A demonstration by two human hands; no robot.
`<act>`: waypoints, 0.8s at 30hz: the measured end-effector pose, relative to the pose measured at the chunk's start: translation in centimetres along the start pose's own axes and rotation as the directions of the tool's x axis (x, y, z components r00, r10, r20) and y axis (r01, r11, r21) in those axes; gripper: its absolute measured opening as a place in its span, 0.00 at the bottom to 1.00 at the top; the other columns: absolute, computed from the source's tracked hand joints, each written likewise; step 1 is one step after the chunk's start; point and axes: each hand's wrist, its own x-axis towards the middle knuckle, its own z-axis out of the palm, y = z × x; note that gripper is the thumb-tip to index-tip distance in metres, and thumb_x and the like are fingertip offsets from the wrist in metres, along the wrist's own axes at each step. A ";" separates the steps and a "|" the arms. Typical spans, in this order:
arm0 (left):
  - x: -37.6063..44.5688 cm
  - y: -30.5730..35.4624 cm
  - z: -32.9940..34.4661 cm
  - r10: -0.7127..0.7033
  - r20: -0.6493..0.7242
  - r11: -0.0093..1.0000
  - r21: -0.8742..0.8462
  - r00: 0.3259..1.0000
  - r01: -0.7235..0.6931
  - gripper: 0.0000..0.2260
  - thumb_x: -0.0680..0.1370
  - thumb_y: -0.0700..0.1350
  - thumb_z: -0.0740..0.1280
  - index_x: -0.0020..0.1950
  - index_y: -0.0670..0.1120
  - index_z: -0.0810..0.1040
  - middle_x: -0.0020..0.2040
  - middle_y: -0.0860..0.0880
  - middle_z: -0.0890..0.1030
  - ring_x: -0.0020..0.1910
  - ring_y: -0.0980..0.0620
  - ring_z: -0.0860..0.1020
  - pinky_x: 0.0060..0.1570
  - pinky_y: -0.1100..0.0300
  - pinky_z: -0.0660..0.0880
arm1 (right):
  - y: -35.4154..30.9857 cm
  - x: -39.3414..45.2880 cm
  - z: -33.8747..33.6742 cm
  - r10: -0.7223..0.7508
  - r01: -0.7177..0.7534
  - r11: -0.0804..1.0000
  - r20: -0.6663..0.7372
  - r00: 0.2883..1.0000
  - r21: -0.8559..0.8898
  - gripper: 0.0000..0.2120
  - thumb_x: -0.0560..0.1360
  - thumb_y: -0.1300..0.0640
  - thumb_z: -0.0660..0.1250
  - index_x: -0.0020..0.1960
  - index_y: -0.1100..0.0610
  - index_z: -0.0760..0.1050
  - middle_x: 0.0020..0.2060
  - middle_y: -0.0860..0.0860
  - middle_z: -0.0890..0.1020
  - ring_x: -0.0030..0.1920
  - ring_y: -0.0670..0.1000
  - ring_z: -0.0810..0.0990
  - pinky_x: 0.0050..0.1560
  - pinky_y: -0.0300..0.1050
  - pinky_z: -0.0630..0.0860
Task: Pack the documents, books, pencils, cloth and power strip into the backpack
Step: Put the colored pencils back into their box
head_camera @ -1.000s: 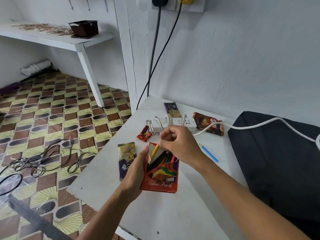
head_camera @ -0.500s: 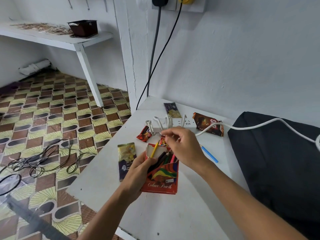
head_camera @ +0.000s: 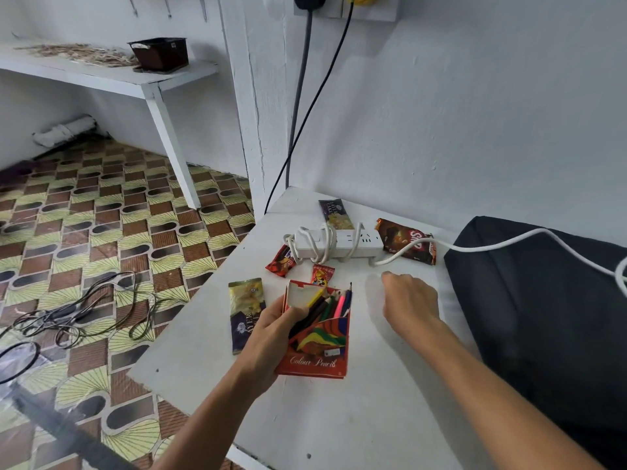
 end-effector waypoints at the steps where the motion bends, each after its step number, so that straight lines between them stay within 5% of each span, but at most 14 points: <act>1: 0.0 -0.1 -0.1 -0.001 -0.003 1.000 0.001 1.000 0.001 0.05 0.79 0.45 0.63 0.54 0.48 0.73 0.38 0.48 0.85 0.36 0.49 0.84 0.35 0.58 0.81 | 0.0 0.0 0.1 -0.011 0.011 1.000 -0.022 1.000 0.004 0.09 0.75 0.68 0.59 0.51 0.57 0.72 0.45 0.53 0.81 0.39 0.53 0.72 0.37 0.45 0.66; 4: -0.1 -0.1 -0.1 0.015 0.006 1.000 0.011 1.000 -0.015 0.07 0.77 0.46 0.66 0.54 0.48 0.73 0.39 0.48 0.85 0.37 0.49 0.84 0.35 0.59 0.81 | -0.1 -0.1 0.4 -0.058 0.059 0.998 -0.051 0.997 0.018 0.07 0.76 0.67 0.60 0.49 0.56 0.70 0.45 0.54 0.81 0.37 0.52 0.72 0.34 0.43 0.65; 7: -0.3 0.0 0.0 0.042 0.014 0.998 0.045 0.999 -0.043 0.09 0.76 0.45 0.68 0.54 0.49 0.72 0.38 0.49 0.86 0.36 0.50 0.84 0.32 0.61 0.79 | -0.4 -0.1 0.3 -0.084 0.109 0.983 -0.167 0.982 0.148 0.15 0.77 0.64 0.63 0.63 0.56 0.72 0.48 0.54 0.81 0.43 0.53 0.79 0.36 0.41 0.71; 11: -0.1 -0.2 -0.2 0.019 -0.026 0.999 0.036 1.000 -0.018 0.08 0.77 0.44 0.67 0.54 0.49 0.71 0.38 0.49 0.86 0.35 0.50 0.85 0.31 0.61 0.80 | -1.7 -0.4 -1.8 -0.053 0.330 0.739 -0.438 0.898 0.587 0.17 0.73 0.66 0.67 0.61 0.58 0.76 0.41 0.53 0.79 0.38 0.50 0.77 0.40 0.41 0.78; 16: 0.1 -0.3 -0.4 -0.004 -0.046 1.000 0.030 0.999 0.005 0.08 0.77 0.45 0.67 0.55 0.49 0.71 0.40 0.48 0.86 0.36 0.49 0.85 0.33 0.59 0.81 | -3.8 -1.2 -4.4 -0.030 0.210 0.323 -0.211 0.977 0.923 0.11 0.71 0.70 0.66 0.48 0.56 0.78 0.33 0.53 0.77 0.38 0.54 0.80 0.36 0.44 0.80; 24: -0.3 -0.1 -0.2 0.034 -0.021 0.999 0.040 0.999 -0.033 0.10 0.76 0.46 0.68 0.54 0.48 0.72 0.39 0.48 0.86 0.36 0.49 0.85 0.32 0.60 0.80 | -4.8 -1.5 -3.9 -0.070 0.173 0.364 -0.158 0.985 0.915 0.09 0.72 0.66 0.69 0.50 0.57 0.79 0.35 0.50 0.81 0.34 0.41 0.80 0.32 0.32 0.75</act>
